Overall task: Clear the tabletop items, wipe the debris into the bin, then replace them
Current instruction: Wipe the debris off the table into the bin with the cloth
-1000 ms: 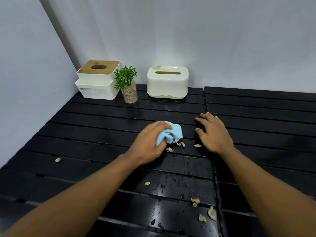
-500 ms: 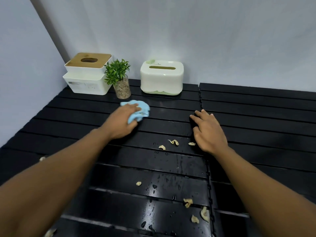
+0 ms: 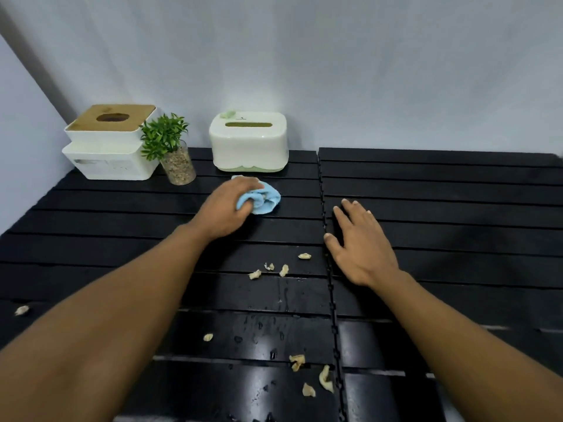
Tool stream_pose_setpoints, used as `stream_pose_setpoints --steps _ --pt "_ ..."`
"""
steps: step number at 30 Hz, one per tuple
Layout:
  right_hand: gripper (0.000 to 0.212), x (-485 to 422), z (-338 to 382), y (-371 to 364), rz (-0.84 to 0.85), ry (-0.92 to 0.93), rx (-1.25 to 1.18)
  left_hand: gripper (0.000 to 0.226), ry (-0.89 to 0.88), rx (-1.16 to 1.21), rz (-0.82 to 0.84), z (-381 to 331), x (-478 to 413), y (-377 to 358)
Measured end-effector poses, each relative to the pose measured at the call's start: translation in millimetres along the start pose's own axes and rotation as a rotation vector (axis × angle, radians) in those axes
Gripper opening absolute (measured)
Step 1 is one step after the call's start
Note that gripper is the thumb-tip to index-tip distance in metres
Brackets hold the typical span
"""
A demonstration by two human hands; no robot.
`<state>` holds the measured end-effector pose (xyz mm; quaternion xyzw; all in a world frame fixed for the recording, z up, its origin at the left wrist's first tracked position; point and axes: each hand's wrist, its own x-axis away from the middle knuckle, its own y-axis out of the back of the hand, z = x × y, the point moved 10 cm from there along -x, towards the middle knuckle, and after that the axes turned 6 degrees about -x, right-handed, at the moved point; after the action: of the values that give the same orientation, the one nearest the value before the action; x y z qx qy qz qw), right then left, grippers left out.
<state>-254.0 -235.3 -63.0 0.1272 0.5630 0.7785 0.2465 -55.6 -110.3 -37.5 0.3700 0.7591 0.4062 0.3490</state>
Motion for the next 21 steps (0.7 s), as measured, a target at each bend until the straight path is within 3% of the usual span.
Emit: stream_pose_setpoints --steps 8,14,21 --pt "0.066 -4 -3 -2 -0.008 -0.012 0.012 0.038 -0.266 -0.014 0.191 -57 20 -46" --pt "0.052 13 1 13 -0.025 -0.029 -0.104 0.038 -0.304 0.136 0.314 -97 77 -44" --pt "0.051 60 -1 11 -0.03 -0.045 -0.125 0.033 -0.127 0.185 0.015 -67 45 8"
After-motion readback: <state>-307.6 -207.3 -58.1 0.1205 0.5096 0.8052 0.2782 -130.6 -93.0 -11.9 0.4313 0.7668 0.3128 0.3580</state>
